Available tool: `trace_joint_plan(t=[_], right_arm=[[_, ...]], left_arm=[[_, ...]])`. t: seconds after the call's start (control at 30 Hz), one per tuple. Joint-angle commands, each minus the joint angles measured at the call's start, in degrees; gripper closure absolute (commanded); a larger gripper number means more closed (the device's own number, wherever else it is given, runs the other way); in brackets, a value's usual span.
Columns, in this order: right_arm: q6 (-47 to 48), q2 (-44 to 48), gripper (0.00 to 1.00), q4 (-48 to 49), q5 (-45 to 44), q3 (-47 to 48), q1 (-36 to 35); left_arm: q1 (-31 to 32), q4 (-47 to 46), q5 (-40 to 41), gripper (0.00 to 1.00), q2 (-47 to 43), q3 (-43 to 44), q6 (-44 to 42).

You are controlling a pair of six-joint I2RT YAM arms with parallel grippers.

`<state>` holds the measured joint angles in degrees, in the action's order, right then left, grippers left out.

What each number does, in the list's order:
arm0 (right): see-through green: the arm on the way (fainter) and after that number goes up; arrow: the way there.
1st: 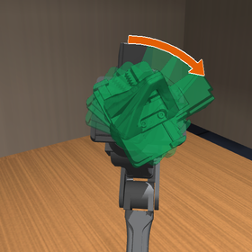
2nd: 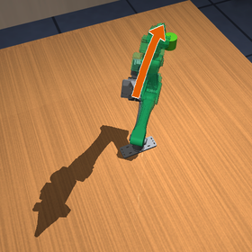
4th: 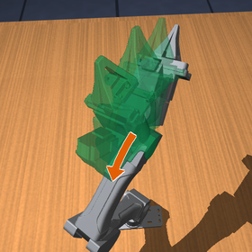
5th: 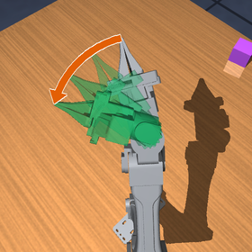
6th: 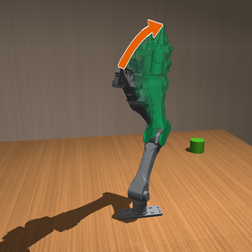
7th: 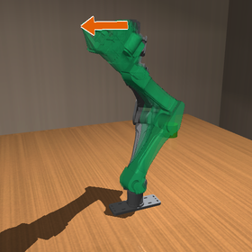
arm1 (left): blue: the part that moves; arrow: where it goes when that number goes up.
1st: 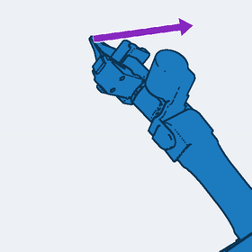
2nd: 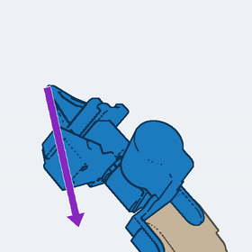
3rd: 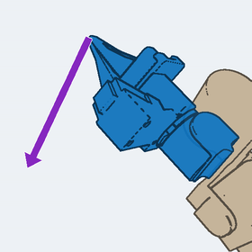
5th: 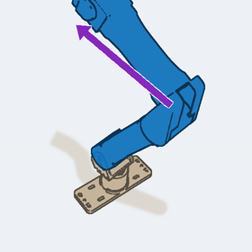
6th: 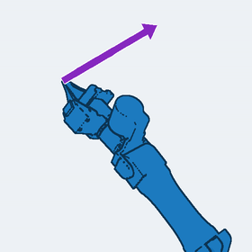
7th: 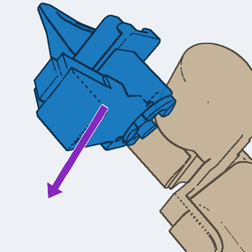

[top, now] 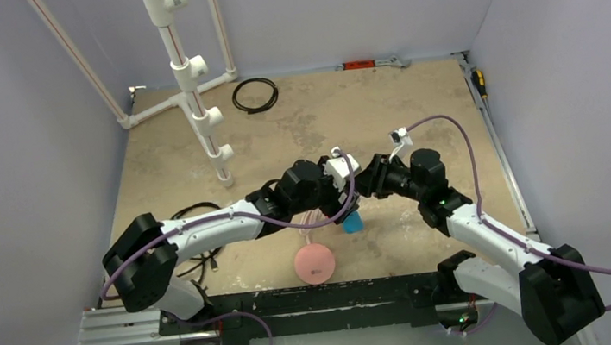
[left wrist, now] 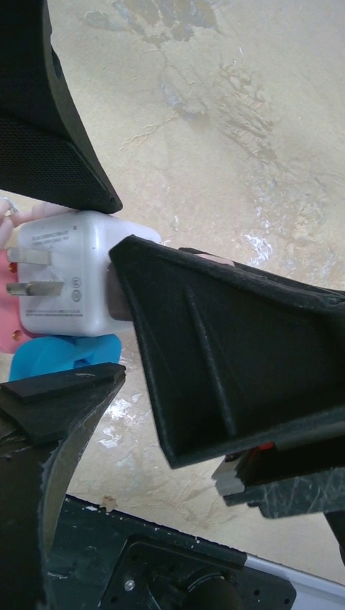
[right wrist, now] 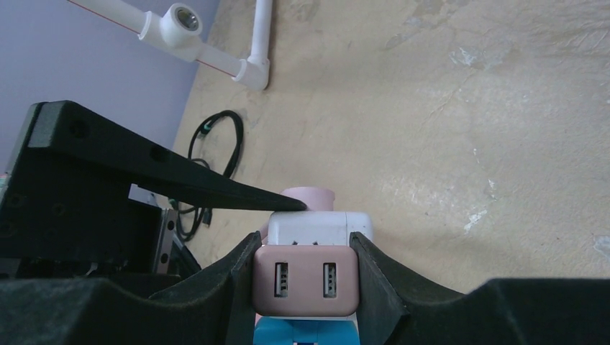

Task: Pull the plug off the socket
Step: Remove the plug from the socket.

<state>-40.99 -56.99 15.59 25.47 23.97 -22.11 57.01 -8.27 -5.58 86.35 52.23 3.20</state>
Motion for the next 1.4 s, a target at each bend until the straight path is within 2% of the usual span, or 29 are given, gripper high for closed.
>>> trace_joint_plan(t=[0.0, 0.13, 0.37, 0.47, 0.6, 0.77, 0.93, 1.07, 1.37], right_arm=[[-2.7, 0.9, 1.00, 6.9, 4.2, 0.7, -0.3], [-2.4, 1.1, 1.00, 5.7, 3.5, 1.5, -0.3], [-1.4, 1.5, 1.00, 3.2, 1.6, 3.7, -0.3], [-0.8, 1.4, 1.00, 2.6, 1.0, 4.0, -0.4], [0.6, 1.1, 1.00, 2.3, 0.1, 3.6, -0.3], [2.2, 1.8, 1.00, 1.6, -2.0, 2.3, -0.3], [0.1, 3.8, 1.00, 3.4, -4.4, -0.7, -0.1], [-0.5, 5.9, 1.00, 2.4, -8.0, -1.5, -0.1], [-2.7, 9.8, 1.00, 1.9, -11.3, -6.4, 0.1]], left_arm=[[-0.1, -2.7, -1.6, 0.27, 2.1, 2.7, -1.1], [0.9, -0.9, 0.8, 0.36, 2.7, 3.2, -2.1], [3.8, 3.5, 6.7, 0.39, 3.8, 3.7, -6.2], [5.5, 5.1, 8.7, 0.50, 4.4, 3.6, -7.4], [6.5, 5.4, 9.2, 0.74, 5.1, 3.5, -7.8], [6.5, 5.5, 8.0, 1.00, 5.9, 3.6, -7.7], [6.0, 6.5, 7.8, 1.00, 7.3, 4.3, -7.0], [3.6, 11.5, 7.3, 1.00, 10.0, 7.5, -4.0], [-0.8, 10.8, 3.6, 1.00, 11.1, 8.2, 1.1]])
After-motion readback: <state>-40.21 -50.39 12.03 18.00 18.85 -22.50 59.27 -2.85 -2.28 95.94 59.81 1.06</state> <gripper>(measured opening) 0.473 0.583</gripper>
